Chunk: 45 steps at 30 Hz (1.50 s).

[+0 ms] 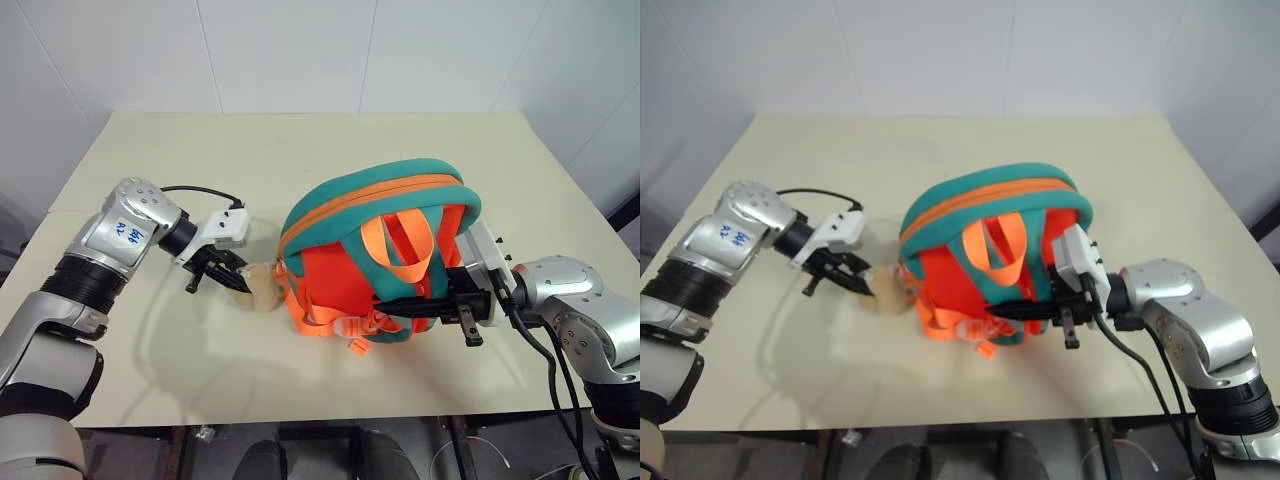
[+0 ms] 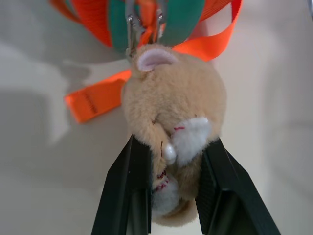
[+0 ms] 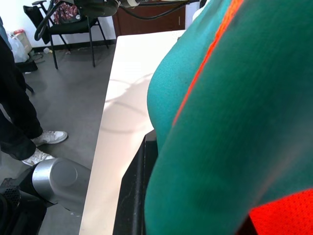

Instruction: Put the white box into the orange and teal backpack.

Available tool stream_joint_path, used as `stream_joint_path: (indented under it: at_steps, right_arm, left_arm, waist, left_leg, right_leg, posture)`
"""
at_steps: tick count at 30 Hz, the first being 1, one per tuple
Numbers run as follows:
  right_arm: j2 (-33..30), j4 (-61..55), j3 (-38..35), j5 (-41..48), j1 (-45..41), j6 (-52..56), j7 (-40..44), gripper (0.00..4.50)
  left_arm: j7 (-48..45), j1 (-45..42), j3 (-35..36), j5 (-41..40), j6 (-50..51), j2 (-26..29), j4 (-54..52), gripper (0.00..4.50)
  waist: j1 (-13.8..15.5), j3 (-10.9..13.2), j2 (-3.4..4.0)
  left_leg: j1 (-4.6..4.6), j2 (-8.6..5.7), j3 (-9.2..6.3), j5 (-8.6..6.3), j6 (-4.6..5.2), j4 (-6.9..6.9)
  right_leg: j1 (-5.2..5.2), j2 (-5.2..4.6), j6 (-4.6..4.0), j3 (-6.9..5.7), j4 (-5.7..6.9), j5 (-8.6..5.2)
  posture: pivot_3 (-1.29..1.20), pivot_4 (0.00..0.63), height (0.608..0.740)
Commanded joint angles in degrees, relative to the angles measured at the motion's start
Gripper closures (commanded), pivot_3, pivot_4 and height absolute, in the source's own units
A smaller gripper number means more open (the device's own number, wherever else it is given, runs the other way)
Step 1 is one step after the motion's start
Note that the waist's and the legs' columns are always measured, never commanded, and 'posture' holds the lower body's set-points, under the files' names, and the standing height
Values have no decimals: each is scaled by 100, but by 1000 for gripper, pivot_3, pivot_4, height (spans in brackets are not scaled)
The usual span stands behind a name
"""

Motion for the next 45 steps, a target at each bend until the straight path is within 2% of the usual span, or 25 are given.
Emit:
stream_joint_path:
  at_steps: [1, 7, 10, 13, 17, 18, 19, 21, 25, 31, 36, 38, 42, 45]
  right_arm:
    - [-1, -55, -49, 20, -94, -78, 32, 3979]
    - [47, 30, 23, -38, -206, -90, 43, 3979]
    - [52, 22, 21, -64, -224, -49, -49, 3979]
    - [12, -1, -15, -16, -205, 70, -113, 3979]
    - [-70, -30, -83, 73, -222, 269, -160, 2691]
    - [-76, -36, -96, 86, -227, 289, -164, 2232]
    - [-93, -60, -123, 105, -221, 320, -176, 2053]
    - [-143, -115, -178, 151, -191, 381, -201, 1345]
    - [-382, -322, -470, 341, -20, 638, -301, 70]
    - [-1003, -198, -1055, 277, 394, 645, -237, 28]
    - [-1433, 133, -1432, 156, 568, 520, -18, 28]
    - [-1559, 269, -1502, 117, 627, 449, 106, 28]
    - [-2213, 1138, -2464, -308, 1207, 177, 479, 28]
    - [-2339, 1559, -3081, -341, 1453, -38, 715, 28]
  left_arm:
    - [-641, -126, -205, 406, -213, -118, 259, 3686]
    - [-408, -281, -254, 902, -455, -520, 827, 3686]
    - [-315, -255, 352, 363, 113, -611, 600, 3686]
    - [-335, -64, 784, 68, 244, -502, 206, 3686]
    - [-10, 158, 1405, -317, 1077, -389, -562, 2474]
    - [26, 214, 1487, -339, 1197, -358, -719, 2060]
    - [60, 302, 1627, -430, 1372, -281, -947, 1865]
    - [117, 459, 1899, -584, 1701, -114, -1327, 1228]
    - [298, 619, 2517, -731, 1968, 375, -1434, 35]
    - [323, 984, 3044, -693, 1766, 1046, -1015, 12]
    - [352, 1209, 3430, -793, 1526, 1251, -664, 12]
    - [349, 1270, 3501, -816, 1492, 1254, -642, 12]
    - [364, 1969, 4206, -1065, 773, 1262, -531, 12]
    - [356, 2157, 4677, -1359, 289, 1055, -393, 12]
  waist:
    - [3, 0, 0]
    - [6, 0, 0]
    - [4, 0, 1]
    - [-3, 0, 1]
    - [-2, 0, 1]
    - [2, 0, 1]
    - [2, 0, 1]
    - [-4, 0, 1]
    - [0, 1, 2]
    - [2, 0, 2]
    - [19, 0, 1]
    - [11, 0, 1]
    - [17, 3, 7]
    - [14, 3, 7]
  left_leg:
    - [0, 0, 0, 0, 0, 1]
    - [0, -1, -1, -1, 1, 16]
    - [2, -1, -4, -1, 2, 23]
    - [-2, -1, -10, -1, 2, 27]
    - [-26, -1, -20, -1, 2, 30]
    - [-36, -1, -20, -1, 3, 31]
    - [-39, -2, -20, -1, 3, 32]
    - [-45, -2, -19, -3, 5, 32]
    - [-44, -2, -17, -5, 9, 32]
    - [-41, -3, -15, -6, 10, 32]
    - [-41, -2, -16, -6, 10, 38]
    - [-40, -3, -13, -6, 11, 37]
    - [-42, -7, -4, -12, 22, 35]
    - [-43, -7, 3, -17, 29, 35]
  right_leg:
    - [0, 0, 0, 0, 0, 0]
    - [2, 0, 0, 0, -2, 0]
    - [5, -1, 0, 0, -3, 0]
    - [4, -2, 0, -1, 3, 0]
    - [-9, -3, 2, -9, 18, 1]
    - [-17, -4, 3, -8, 17, 2]
    - [-20, -4, 4, -9, 17, 2]
    - [-23, -4, 4, -9, 13, 2]
    - [-23, -5, 5, -8, 11, 2]
    - [-21, -6, 4, -11, 10, 1]
    - [-21, -6, 3, -13, 13, 1]
    - [-20, -8, 4, -12, 12, 1]
    - [-21, -18, 4, -10, 7, 1]
    - [-21, -19, 5, -9, -1, 1]
  posture:
    - [0, 150, 740]
    - [0, 150, 740]
    - [0, 150, 740]
    - [0, 150, 740]
    - [0, 150, 740]
    - [0, 150, 740]
    - [0, 150, 740]
    - [0, 150, 740]
    - [0, 150, 740]
    - [0, 150, 740]
    - [0, 150, 740]
    - [0, 150, 740]
    - [0, 150, 740]
    - [0, 150, 740]
